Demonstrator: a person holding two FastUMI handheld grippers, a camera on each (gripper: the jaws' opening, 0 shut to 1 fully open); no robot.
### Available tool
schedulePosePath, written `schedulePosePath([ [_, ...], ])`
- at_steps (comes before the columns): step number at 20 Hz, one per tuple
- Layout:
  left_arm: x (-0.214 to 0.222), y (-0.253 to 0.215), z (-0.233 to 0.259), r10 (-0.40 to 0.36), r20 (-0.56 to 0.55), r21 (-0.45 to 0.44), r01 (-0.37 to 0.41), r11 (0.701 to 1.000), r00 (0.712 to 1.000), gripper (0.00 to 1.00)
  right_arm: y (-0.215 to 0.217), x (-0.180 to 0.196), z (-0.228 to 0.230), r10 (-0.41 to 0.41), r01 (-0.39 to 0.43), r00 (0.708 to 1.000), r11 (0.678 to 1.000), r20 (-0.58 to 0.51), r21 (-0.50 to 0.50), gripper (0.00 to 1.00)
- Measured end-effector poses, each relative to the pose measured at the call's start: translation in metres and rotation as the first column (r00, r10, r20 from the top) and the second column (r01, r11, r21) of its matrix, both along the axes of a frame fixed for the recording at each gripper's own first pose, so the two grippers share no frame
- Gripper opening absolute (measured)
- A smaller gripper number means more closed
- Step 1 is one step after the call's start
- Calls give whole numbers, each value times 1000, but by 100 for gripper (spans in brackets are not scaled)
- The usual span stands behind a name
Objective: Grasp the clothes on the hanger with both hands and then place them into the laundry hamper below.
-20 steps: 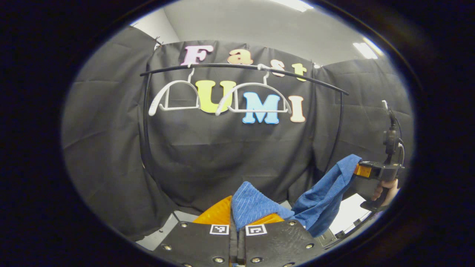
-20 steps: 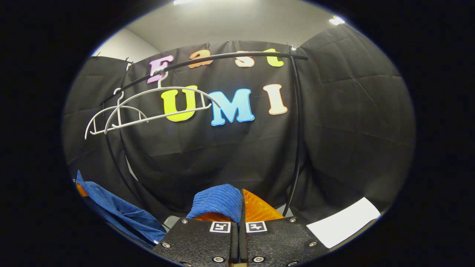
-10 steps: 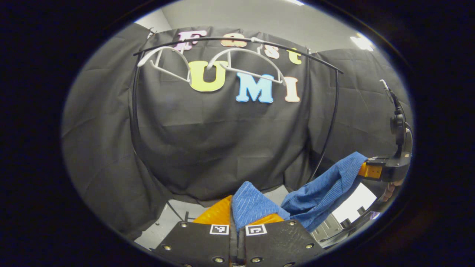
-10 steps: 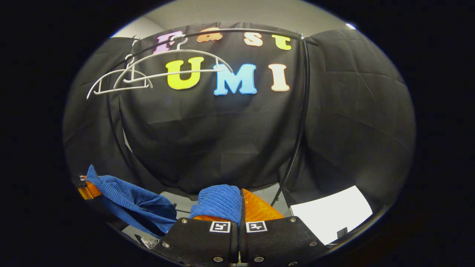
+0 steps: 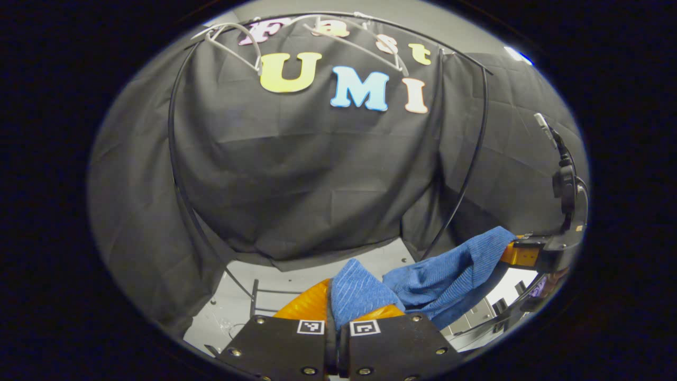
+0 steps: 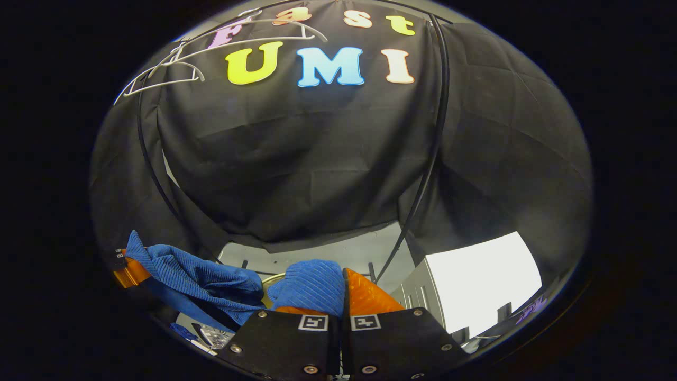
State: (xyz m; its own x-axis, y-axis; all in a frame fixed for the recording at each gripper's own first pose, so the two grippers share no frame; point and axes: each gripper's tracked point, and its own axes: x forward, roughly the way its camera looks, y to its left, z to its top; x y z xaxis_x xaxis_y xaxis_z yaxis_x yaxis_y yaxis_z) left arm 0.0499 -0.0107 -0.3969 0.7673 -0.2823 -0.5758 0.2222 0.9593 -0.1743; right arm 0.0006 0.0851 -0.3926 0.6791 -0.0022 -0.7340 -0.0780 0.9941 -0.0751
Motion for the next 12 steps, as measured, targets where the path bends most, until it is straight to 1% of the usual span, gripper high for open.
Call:
schedulePosePath([
  [1, 0, -6, -17, 1, -19, 1, -1, 1000, 1000, 1, -2, -3, -12, -5, 5, 1000, 1000, -19, 0, 1],
  [2, 2, -9, -31, 4, -39, 8, -4, 1000, 999, 3, -4, -6, -24, -12, 12, 999, 1000, -37, 0, 1],
  [3, 4, -11, -39, 7, -54, 13, -6, 1000, 999, 1, -6, -9, -35, -19, 19, 998, 1000, -56, -2, 1],
  [4, 7, -14, -49, 7, -66, 14, -7, 1000, 998, 3, -10, -11, -45, -25, 25, 997, 1000, -75, -6, 1],
  [6, 9, -19, -66, 8, -94, 13, -6, 1000, 996, 3, -14, -15, -62, -35, 34, 993, 999, -113, -11, 1],
  [9, 11, -23, -93, 9, -137, 13, -8, 1000, 990, 3, -17, -19, -81, -52, 48, 984, 999, -171, -25, 1],
  [12, 13, -21, -112, 24, -170, 14, -22, 1000, 985, 3, -16, -20, -93, -53, 46, 977, 998, -206, -42, 2],
])
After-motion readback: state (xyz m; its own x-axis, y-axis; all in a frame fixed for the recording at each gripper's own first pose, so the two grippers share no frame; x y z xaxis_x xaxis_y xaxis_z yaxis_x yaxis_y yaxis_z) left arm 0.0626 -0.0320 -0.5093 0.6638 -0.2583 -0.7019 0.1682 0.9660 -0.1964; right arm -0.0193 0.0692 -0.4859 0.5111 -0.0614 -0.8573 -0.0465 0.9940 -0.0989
